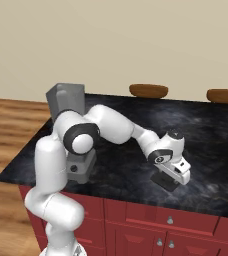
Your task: Open the blender lid, put the peach in the blender, close the lid, and start the blender.
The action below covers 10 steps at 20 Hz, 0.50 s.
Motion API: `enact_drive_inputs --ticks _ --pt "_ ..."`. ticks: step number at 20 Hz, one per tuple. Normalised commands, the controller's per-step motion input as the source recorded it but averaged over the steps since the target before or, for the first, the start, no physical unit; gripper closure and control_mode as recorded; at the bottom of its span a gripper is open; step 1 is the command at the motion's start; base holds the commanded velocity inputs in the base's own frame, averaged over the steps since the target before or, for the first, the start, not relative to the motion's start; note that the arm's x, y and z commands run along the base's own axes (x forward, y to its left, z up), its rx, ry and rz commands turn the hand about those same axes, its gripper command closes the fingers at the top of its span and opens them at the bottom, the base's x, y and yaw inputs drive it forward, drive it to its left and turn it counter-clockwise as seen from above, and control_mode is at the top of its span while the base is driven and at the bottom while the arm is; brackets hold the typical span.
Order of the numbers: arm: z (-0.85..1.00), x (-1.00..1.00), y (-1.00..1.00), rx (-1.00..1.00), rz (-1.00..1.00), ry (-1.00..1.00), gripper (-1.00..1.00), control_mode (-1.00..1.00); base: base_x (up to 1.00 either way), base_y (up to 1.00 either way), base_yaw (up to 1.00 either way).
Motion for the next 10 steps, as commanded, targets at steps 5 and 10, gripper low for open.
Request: enact_drive_inputs --ticks 5,10 --pt "-0.52 0.0 0.03 0.0 0.02 0.0 1.0 -1.0 0.0 0.0 0.0" --pt "-0.08 -0.01 0.05 0.0 0.0 0.0 1.0 -1.0 0.0 0.0 0.0"
